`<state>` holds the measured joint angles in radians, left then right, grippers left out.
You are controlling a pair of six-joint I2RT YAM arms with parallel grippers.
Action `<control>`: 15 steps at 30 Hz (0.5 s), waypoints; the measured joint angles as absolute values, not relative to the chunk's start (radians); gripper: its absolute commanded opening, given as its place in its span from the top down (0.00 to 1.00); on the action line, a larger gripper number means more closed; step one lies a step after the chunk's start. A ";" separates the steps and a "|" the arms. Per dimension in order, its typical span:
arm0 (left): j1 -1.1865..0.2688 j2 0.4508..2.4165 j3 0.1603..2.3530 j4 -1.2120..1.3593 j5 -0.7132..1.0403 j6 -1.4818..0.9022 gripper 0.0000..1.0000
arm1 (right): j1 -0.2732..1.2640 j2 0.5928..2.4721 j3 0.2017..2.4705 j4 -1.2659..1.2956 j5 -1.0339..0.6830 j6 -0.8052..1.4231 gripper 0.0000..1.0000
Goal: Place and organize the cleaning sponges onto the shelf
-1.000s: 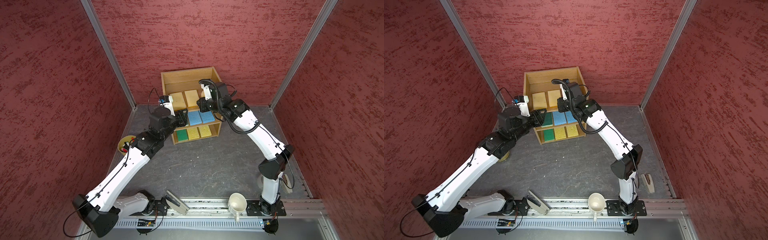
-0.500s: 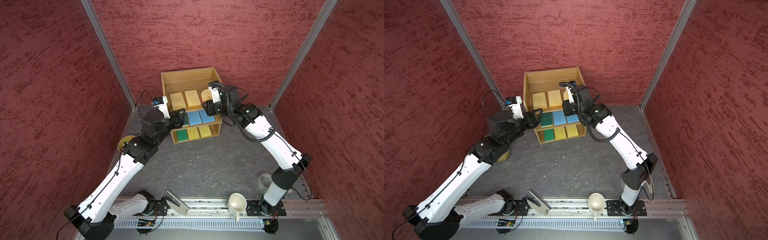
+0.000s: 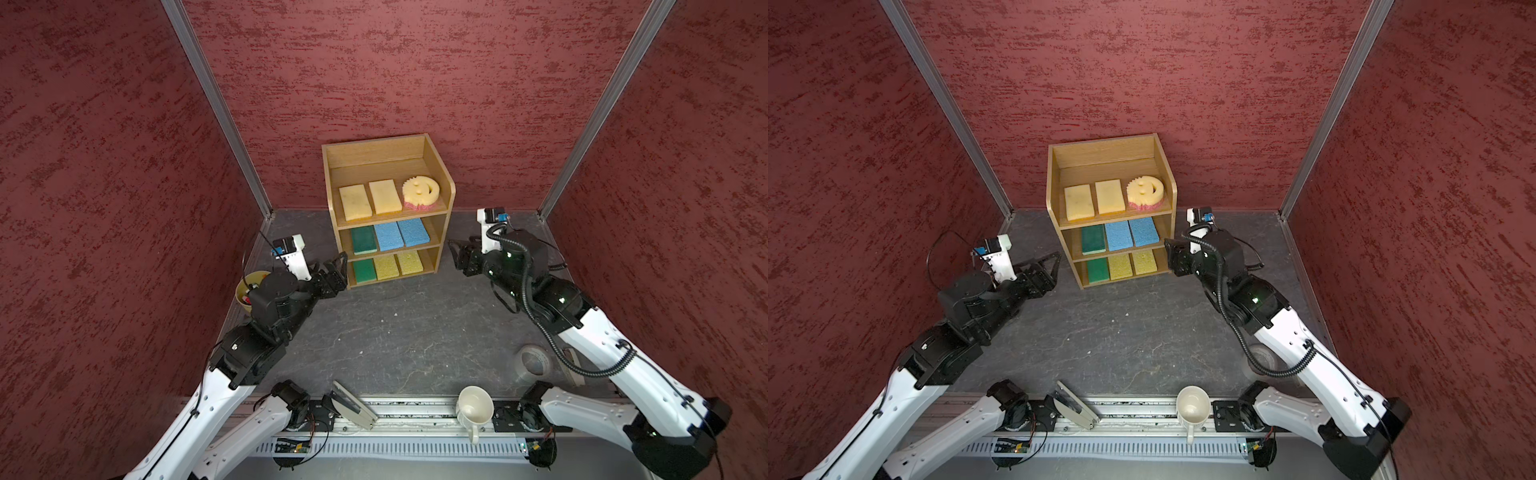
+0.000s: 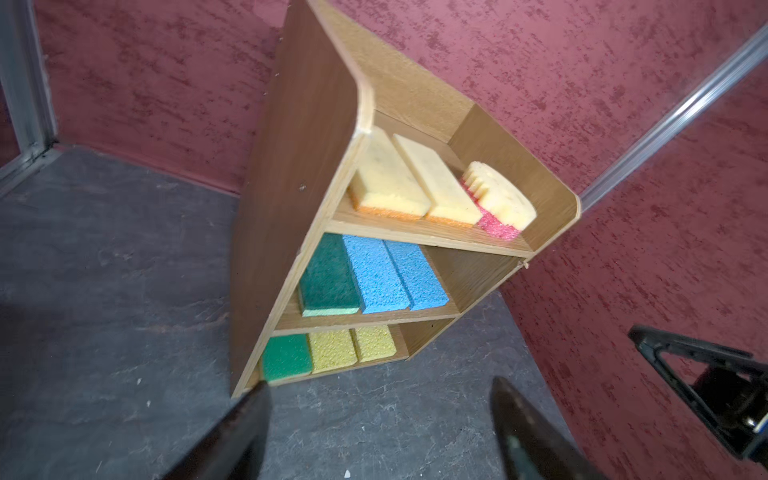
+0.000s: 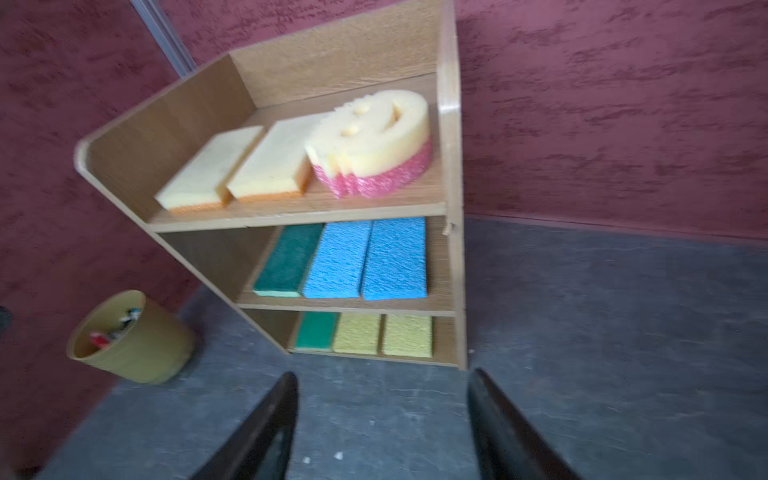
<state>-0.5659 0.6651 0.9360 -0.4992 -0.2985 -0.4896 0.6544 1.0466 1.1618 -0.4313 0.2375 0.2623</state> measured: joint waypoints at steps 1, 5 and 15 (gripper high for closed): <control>-0.566 0.649 0.908 -0.499 -0.322 -0.486 0.00 | 0.652 1.028 1.120 -0.422 0.274 0.257 0.01; -0.565 0.601 0.780 -0.445 -0.409 -0.432 0.01 | 0.604 0.992 0.966 -0.385 0.385 0.255 0.01; -0.455 0.748 0.465 -0.091 -0.523 -0.177 0.01 | 0.363 0.942 0.540 -0.052 0.551 0.241 0.01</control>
<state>-0.4553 0.7483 0.4648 -0.0910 -0.5232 -0.1772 0.3630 0.9424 0.5400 -0.0525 0.5510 0.2409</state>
